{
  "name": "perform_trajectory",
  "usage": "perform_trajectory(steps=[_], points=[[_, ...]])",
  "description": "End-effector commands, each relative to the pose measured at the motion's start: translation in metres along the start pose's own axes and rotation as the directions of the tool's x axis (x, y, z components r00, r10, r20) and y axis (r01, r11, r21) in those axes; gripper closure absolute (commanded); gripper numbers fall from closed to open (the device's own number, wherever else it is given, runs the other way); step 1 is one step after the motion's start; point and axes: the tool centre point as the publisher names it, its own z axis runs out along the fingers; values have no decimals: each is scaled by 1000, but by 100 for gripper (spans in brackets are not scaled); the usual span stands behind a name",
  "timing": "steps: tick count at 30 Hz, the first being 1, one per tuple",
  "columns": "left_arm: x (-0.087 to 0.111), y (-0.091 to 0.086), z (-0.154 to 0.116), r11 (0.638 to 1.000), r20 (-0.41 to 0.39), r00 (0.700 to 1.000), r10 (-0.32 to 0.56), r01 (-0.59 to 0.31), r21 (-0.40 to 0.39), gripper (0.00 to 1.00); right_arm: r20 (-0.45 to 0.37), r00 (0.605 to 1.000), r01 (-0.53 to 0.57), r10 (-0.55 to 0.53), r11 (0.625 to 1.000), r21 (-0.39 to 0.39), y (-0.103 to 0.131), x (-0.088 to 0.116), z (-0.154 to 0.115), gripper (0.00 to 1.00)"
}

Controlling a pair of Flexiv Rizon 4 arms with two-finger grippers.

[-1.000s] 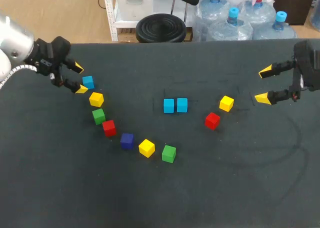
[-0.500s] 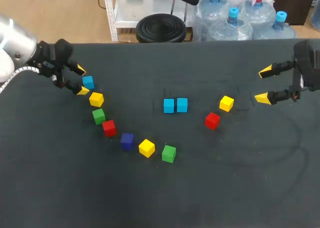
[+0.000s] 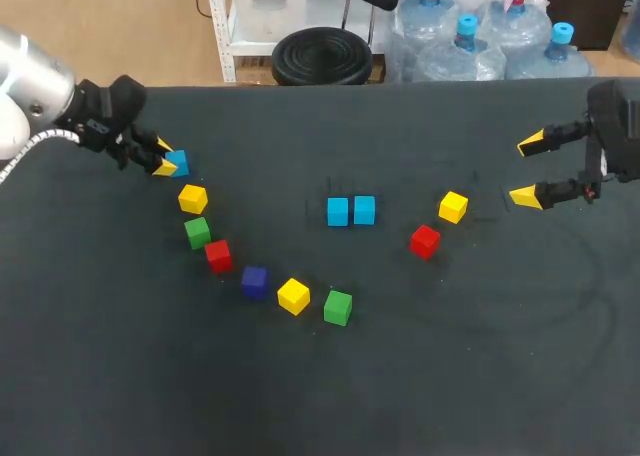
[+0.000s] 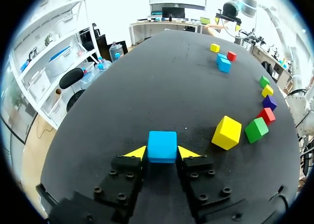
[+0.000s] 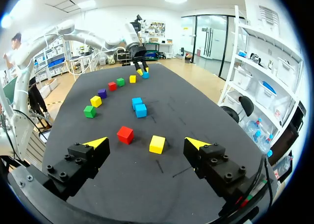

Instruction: Place the blue cubes, place green cubes on the blue cubes, place the yellow cubes on the green cubes, then place the red cubes on the yellow cubes, and place purple cube on the red cubes.

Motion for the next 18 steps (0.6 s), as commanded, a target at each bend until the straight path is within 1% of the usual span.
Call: perform_trajectory(steps=[1,5,9,15,18], points=[[-3,1,0,1000,3,1000,2,-2,5,100,2,1000,1,-1,1000,0,0,0,1,0],[-8,-1,-4,1000,6,1000,2,-2,5,100,2,1000,1,-1,1000,0,0,0,1,0],[-22,-4,-15,1000,24,1000,3,-3,-5,100,2,1000,1,-1,1000,0,0,0,1,0],[-46,-16,-26,1000,38,999,12,-12,-12,100,2,1000,1,-1,1000,0,0,0,1,0],[-58,-24,-30,1000,44,999,30,-29,-8,100,2,1000,1,-1,1000,0,0,0,1,0]])
